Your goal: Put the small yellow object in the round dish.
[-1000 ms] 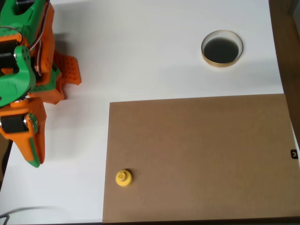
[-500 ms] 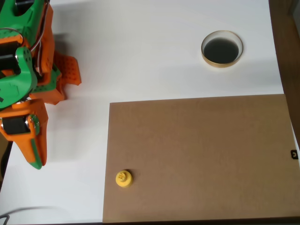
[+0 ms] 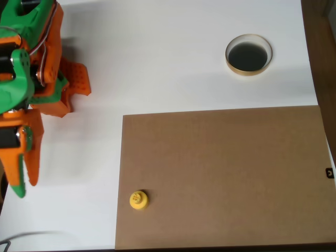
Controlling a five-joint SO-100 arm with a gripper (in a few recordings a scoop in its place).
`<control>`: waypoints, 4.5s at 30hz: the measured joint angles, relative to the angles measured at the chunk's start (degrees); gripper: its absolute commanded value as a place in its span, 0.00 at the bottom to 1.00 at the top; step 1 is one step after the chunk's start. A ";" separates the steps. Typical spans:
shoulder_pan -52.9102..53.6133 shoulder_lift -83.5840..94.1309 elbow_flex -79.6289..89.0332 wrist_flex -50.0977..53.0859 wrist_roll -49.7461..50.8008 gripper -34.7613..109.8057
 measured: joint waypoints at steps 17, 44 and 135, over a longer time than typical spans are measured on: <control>-1.58 -25.05 -17.05 -7.29 -5.10 0.42; -18.11 -62.84 -38.94 -3.43 -7.21 0.46; -39.29 -107.58 -74.18 10.20 -8.35 0.24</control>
